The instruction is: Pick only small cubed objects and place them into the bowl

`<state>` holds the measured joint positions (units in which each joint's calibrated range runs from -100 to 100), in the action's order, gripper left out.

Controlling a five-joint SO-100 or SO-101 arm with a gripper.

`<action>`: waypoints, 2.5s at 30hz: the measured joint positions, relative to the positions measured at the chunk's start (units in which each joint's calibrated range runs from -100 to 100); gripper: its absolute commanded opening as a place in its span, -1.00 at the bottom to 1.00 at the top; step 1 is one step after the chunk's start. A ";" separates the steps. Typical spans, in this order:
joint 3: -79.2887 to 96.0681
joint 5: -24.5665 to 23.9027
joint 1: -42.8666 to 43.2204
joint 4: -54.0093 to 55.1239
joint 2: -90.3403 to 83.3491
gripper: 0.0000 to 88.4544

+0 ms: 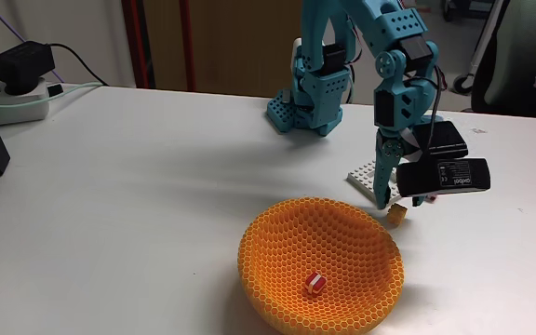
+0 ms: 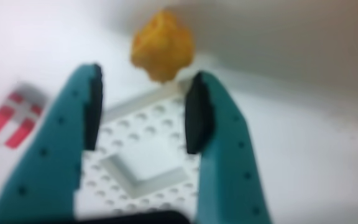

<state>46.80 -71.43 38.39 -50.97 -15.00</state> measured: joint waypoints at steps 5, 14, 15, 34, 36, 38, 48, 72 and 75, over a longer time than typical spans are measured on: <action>-0.20 0.98 -1.84 2.11 1.28 -0.48; -0.49 0.98 -1.93 3.55 4.13 -0.54; -0.59 0.88 -1.93 3.77 4.62 -0.58; -25.12 5.32 -3.19 -23.18 6.00 -0.99; -26.70 7.96 -6.38 -24.63 4.92 -0.99; -28.37 11.77 -10.35 -24.96 4.53 -0.99; -33.00 30.77 -32.30 -19.97 4.53 -0.61; 1.38 6.06 -7.64 -22.74 -34.83 -0.49; 7.00 -0.59 2.03 -21.08 -35.51 -0.49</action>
<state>53.79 -72.01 40.43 -72.05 -50.52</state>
